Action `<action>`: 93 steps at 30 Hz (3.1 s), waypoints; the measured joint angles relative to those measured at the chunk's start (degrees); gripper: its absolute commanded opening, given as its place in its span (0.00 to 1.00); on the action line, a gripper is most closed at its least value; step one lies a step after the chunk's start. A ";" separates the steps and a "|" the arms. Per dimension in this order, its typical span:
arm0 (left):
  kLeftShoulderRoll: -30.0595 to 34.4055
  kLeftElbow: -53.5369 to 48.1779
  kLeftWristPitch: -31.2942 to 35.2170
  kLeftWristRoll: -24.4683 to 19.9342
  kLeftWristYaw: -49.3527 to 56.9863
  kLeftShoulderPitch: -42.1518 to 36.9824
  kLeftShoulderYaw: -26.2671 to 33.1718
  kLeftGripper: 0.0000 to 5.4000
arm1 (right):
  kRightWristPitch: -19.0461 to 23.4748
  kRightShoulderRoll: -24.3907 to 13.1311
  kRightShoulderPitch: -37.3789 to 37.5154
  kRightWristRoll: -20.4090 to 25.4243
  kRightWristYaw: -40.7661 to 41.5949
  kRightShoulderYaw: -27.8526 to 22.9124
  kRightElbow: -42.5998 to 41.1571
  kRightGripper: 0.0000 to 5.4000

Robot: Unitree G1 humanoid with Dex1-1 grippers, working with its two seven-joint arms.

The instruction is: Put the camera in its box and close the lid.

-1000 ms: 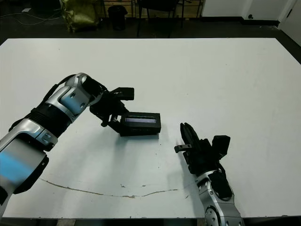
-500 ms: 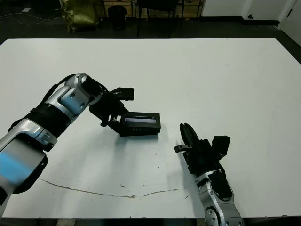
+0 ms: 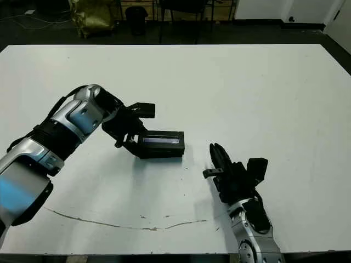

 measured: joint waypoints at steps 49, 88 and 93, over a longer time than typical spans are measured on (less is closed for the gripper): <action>2.71 -3.41 -7.31 5.04 0.57 0.65 -2.42 1.00 | -0.17 -0.02 0.37 0.93 0.89 -0.30 -0.20 0.00; -6.96 -66.18 1.10 -11.18 57.54 45.00 29.52 0.01 | -1.90 -0.18 -1.37 0.53 2.54 -0.66 1.60 0.00; -12.64 -65.52 -1.60 -11.47 62.16 47.64 24.13 0.01 | -1.87 -0.19 -1.29 0.46 2.08 -0.86 1.56 0.00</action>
